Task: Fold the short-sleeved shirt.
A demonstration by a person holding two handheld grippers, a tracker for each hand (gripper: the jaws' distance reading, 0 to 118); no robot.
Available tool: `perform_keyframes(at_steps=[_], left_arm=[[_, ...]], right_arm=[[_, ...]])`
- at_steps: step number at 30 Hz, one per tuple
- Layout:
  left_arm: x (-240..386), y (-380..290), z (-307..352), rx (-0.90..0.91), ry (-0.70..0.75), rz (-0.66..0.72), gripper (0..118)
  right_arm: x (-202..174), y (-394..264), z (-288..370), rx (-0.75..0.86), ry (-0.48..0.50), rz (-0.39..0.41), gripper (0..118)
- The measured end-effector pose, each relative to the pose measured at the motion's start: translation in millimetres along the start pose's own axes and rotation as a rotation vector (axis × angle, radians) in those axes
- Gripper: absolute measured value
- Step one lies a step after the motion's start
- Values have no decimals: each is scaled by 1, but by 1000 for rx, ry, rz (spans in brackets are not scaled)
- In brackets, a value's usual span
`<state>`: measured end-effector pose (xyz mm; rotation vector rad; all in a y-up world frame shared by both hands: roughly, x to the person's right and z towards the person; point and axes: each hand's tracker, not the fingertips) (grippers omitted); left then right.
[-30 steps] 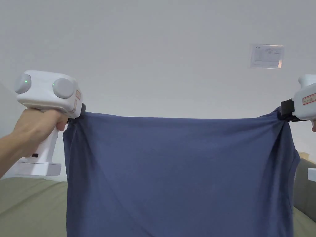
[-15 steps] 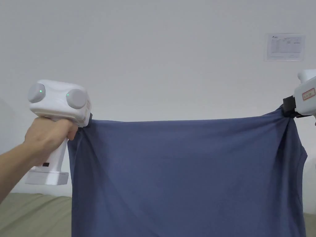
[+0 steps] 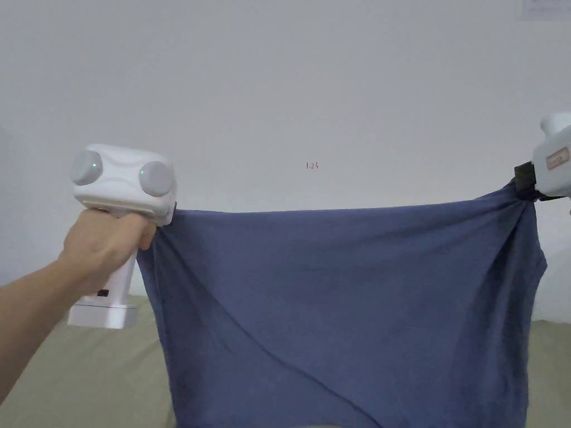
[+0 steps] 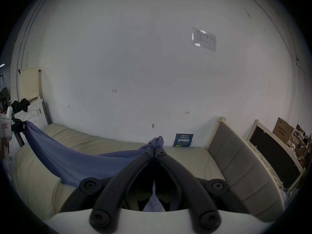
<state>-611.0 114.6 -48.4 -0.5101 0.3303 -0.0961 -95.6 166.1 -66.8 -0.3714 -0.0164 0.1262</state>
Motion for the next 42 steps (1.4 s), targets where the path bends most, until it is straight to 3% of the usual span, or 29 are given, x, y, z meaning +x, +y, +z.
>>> perform_keyframes(at_steps=[9,15,22,25,29,32,42], left_arm=[[20,-86,-46,-128,-31,-16,0],[15,-162,-44,-223,-60,-29,0],[-6,-253,16,-280,-100,-79,0],[-20,-294,51,-315,-126,-48,0],[-40,-345,103,-345,-143,-61,0],[-59,-385,140,-376,-147,-40,0],[-101,-466,224,-393,-181,-1,0]], right_arm=[[-10,-97,-37,-147,29,-2,2],[-13,-172,-21,-235,62,-5,2],[-11,-266,70,-259,111,-60,2],[-2,-313,117,-301,150,-152,2],[2,-376,176,-364,154,-140,2],[2,-417,224,-382,166,-189,2],[10,-494,316,-440,206,-234,2]])
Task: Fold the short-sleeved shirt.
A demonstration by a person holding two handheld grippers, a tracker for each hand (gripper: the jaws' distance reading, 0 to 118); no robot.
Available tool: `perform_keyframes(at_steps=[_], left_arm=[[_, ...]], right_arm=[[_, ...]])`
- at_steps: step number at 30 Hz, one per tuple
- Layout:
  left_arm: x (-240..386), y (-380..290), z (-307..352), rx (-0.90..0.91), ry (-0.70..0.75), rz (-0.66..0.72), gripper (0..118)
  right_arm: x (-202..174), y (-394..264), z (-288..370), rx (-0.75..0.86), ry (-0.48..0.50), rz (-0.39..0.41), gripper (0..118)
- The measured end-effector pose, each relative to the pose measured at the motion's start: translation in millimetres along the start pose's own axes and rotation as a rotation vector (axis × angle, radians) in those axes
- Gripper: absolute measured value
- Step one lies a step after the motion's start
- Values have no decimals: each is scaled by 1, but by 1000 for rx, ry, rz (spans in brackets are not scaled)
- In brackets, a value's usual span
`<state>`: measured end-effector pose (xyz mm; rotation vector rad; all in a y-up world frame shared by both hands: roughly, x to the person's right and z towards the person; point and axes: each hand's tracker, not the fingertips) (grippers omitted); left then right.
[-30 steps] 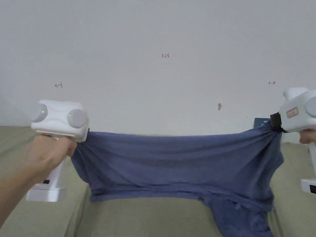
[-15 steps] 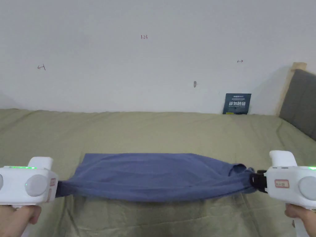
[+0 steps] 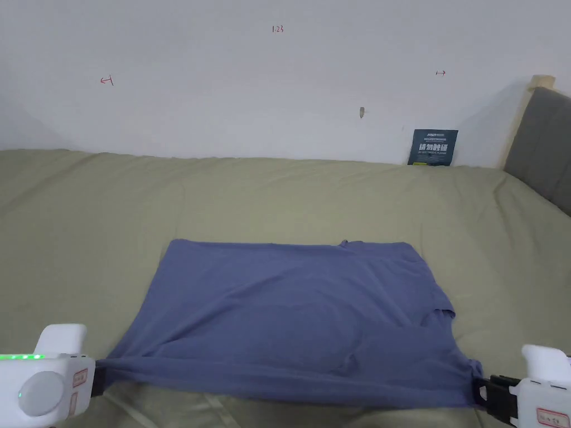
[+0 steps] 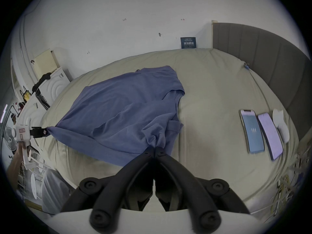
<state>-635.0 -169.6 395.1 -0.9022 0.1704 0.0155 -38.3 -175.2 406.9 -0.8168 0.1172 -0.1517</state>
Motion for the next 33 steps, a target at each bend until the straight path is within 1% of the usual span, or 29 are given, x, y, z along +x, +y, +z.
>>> perform_keyframes(at_steps=[3,6,9,12,15,16,17,18,19,20,21,22,23,24,25,26,29,30,31,32,33], left_arm=[[-8,-19,16,12,-6,0,0],[-11,-34,25,6,-18,4,0],[-12,-45,25,-3,-2,-31,0],[-15,-51,19,-22,-24,-3,0],[-14,-53,15,-21,-26,-5,0],[-12,-53,16,-23,-36,-2,1],[-12,-54,16,-21,-40,2,11],[-13,-56,18,-12,-53,12,11],[-15,-56,21,-2,-71,31,18],[-15,-58,26,11,-92,55,56],[-15,-59,28,-1,-115,76,102],[-15,-64,37,43,-160,170,118],[-16,-63,41,81,-149,104,114],[-13,-62,41,36,-151,106,115],[-10,-63,44,45,-152,99,115],[-8,-65,47,58,-140,79,115],[-6,-63,56,63,-149,62,114],[-8,-64,57,60,-155,65,113],[-10,-66,57,48,-159,70,109],[-14,-68,57,43,-159,83,94],[-16,-71,58,47,-159,87,64]], right_arm=[[7,-19,8,-14,6,-9,2],[11,-37,11,-27,6,5,2],[19,-47,11,-45,17,-18,2],[20,-54,11,-68,12,-37,2],[17,-54,11,-74,10,-49,2],[18,-55,11,-71,8,-54,4],[18,-55,12,-63,22,-67,20],[17,-55,10,-57,29,-66,20],[15,-56,12,-36,-14,-49,28],[12,-55,13,-36,-40,-19,67],[12,-55,12,-56,-20,-15,108],[11,-60,17,-54,-26,-17,118],[9,-57,22,-32,-20,-1,118],[7,-55,24,-40,-15,7,118],[4,-53,26,-45,-13,15,118],[-15,-45,37,-55,-18,30,118],[-38,-40,51,-47,-15,58,118],[-32,-46,37,-68,74,154,118],[-24,-52,28,-69,71,146,116],[-25,-55,29,-58,74,152,99],[-26,-56,30,-47,75,156,61]])
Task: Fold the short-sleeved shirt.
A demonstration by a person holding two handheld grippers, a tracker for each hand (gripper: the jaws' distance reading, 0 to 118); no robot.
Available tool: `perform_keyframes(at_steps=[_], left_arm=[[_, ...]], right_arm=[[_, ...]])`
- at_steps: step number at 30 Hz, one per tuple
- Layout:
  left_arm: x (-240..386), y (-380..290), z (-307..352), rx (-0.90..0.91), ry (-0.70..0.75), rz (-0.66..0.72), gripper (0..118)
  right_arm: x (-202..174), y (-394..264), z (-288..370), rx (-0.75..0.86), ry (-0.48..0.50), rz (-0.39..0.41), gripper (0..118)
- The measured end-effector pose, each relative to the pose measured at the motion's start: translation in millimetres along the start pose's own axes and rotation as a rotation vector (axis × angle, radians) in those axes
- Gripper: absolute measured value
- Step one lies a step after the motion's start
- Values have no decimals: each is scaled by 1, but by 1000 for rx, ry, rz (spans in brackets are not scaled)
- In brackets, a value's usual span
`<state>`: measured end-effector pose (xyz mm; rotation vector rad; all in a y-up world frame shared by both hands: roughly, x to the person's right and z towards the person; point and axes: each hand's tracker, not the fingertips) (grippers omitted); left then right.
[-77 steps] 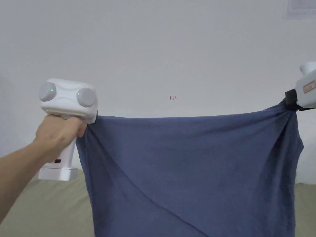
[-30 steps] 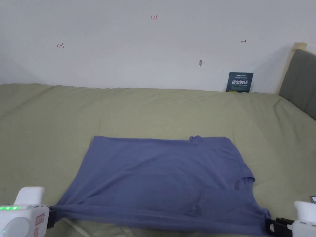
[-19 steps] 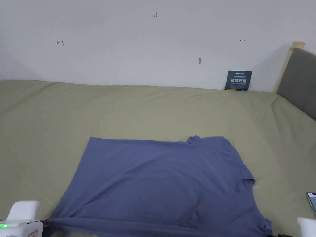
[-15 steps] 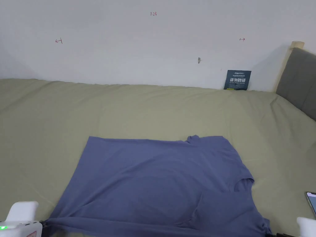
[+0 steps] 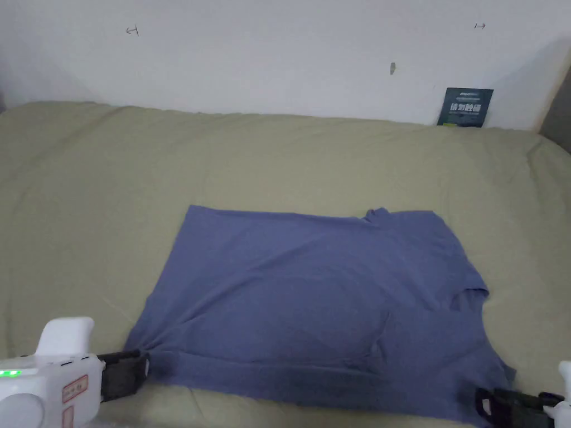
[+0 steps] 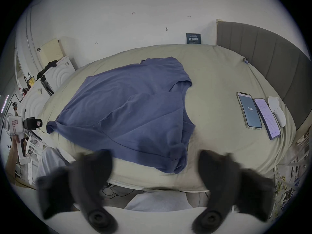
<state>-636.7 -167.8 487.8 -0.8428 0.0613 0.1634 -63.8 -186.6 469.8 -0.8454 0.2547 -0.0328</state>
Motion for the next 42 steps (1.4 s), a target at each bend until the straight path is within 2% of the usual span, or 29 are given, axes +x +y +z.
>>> perform_keyframes(at_steps=[1,2,3,4,5,8,9,12,13,14,15,16,17,18,23,25,26,27,28,29,32,33,34,35,36,38,40,42], left_arm=[[-3,-2,0,6,17,1,20],[-6,-5,-2,-1,42,4,0],[-9,-9,-1,20,55,2,0],[-13,-10,-1,10,48,8,0],[-18,-10,-2,-12,35,23,0],[-14,-15,4,-16,78,-16,0],[-14,-16,3,-23,92,-21,0],[-21,-17,1,-36,73,-7,0],[-21,-17,1,-33,69,-1,9],[-23,-16,-1,-32,52,10,51],[-26,-13,-4,-45,49,14,51],[-28,-11,-9,-73,40,18,67],[-29,-11,-18,-111,59,10,107],[-28,-11,-19,-83,64,9,118],[-28,-3,-48,-126,85,-3,114],[-25,-2,-56,-129,94,2,103],[-24,-1,-59,-135,92,-3,85],[-21,1,-60,-141,90,-5,63],[-19,2,-59,-139,87,2,29],[-18,2,-58,-131,48,24,1],[-10,4,-56,-145,48,13,1],[-8,3,-54,-136,51,-3,1],[-6,2,-54,-140,64,-20,1],[-4,5,-54,-141,66,-23,1],[-4,5,-53,-141,65,-19,1],[-5,7,-50,-140,66,-6,1],[-6,7,-49,-133,68,-3,1],[-6,8,-50,-136,74,-1,1]], right_arm=[[-21,8,26,20,-19,5,10],[-32,10,37,26,-53,15,0],[-39,9,42,71,-85,39,0],[-45,10,46,34,-62,26,0],[-15,1,22,-18,33,-65,0],[15,5,10,-9,21,-74,0],[2,-1,14,24,-30,-45,1],[0,-3,14,13,-19,-64,0],[-6,-4,16,16,-40,-46,1],[-11,-5,17,14,-37,-48,1],[-10,-5,17,9,-34,-52,1],[-9,-5,16,4,-32,-58,0],[-9,-6,15,3,-29,-61,1],[-9,-6,15,-1,-30,-59,0],[-4,-6,13,-11,-31,-67,1],[-1,-7,11,-17,-41,-68,1],[2,-8,10,-21,-45,-71,0],[4,-8,10,-22,-48,-74,1],[6,-8,10,-26,-49,-78,1],[14,-9,7,-28,-49,-84,1],[25,-7,8,-18,-64,-87,2],[26,-8,7,-9,-66,-88,10],[29,-8,7,-1,-56,-96,35],[31,-6,7,1,-66,-95,90],[33,-5,5,1,-71,-91,118],[41,-7,-5,36,-22,-49,118],[45,-5,-10,-59,-34,-42,118],[41,-8,-21,-49,-39,-33,118]])
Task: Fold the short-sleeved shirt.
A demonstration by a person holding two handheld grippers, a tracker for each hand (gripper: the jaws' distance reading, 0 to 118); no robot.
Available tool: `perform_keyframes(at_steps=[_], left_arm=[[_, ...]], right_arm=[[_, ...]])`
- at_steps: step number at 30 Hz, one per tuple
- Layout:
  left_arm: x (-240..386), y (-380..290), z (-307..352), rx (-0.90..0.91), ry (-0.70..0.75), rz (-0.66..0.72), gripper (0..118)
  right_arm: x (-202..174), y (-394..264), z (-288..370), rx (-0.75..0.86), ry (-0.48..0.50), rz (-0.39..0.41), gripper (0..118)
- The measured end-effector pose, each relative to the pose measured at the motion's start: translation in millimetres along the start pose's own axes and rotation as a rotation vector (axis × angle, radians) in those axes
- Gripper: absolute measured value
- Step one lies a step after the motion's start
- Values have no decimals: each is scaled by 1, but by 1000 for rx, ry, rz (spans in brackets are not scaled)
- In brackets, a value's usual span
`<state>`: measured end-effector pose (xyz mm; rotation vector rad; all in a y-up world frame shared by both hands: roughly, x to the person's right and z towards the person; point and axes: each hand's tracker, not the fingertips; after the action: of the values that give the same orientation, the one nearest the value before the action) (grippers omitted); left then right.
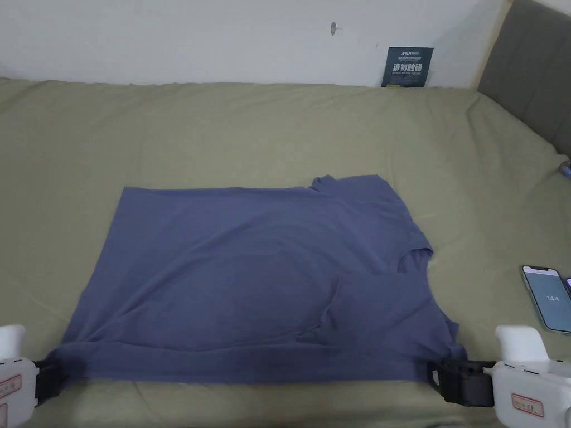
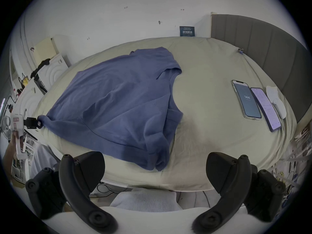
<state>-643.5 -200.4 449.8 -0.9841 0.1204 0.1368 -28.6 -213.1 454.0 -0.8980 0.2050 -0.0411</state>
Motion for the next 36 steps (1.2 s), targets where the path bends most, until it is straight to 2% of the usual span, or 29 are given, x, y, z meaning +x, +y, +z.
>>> perform_keyframes(at_steps=[1,2,3,4,5,7,8,10,15,22,26,36], left_arm=[[0,0,0,-3,2,1,1],[0,0,1,-3,3,-1,1],[0,0,1,-6,5,-4,1],[0,0,1,-6,7,-3,1],[-1,2,-1,-9,8,-1,1],[-1,3,-2,-11,11,1,1],[-1,3,-1,-13,11,0,1],[-3,6,-2,-14,9,-1,1],[-5,16,5,-6,-8,-7,1],[-2,58,9,34,-29,-44,1],[3,94,-1,54,-39,-51,1],[20,172,-61,32,-32,-67,1]], right_arm=[[3,2,-4,-10,7,1,114],[6,4,-7,-18,13,-7,104],[6,1,-14,-16,15,-20,104],[7,1,-18,-14,22,-20,99],[8,2,-20,-17,12,-14,76],[6,4,-20,-22,-12,10,14],[2,5,-15,-13,21,-6,6],[3,7,-7,-17,42,-26,6],[-5,17,12,27,37,-17,6],[-20,68,25,81,54,-13,6],[-18,109,9,97,38,4,6],[3,188,-67,48,7,-25,6]])
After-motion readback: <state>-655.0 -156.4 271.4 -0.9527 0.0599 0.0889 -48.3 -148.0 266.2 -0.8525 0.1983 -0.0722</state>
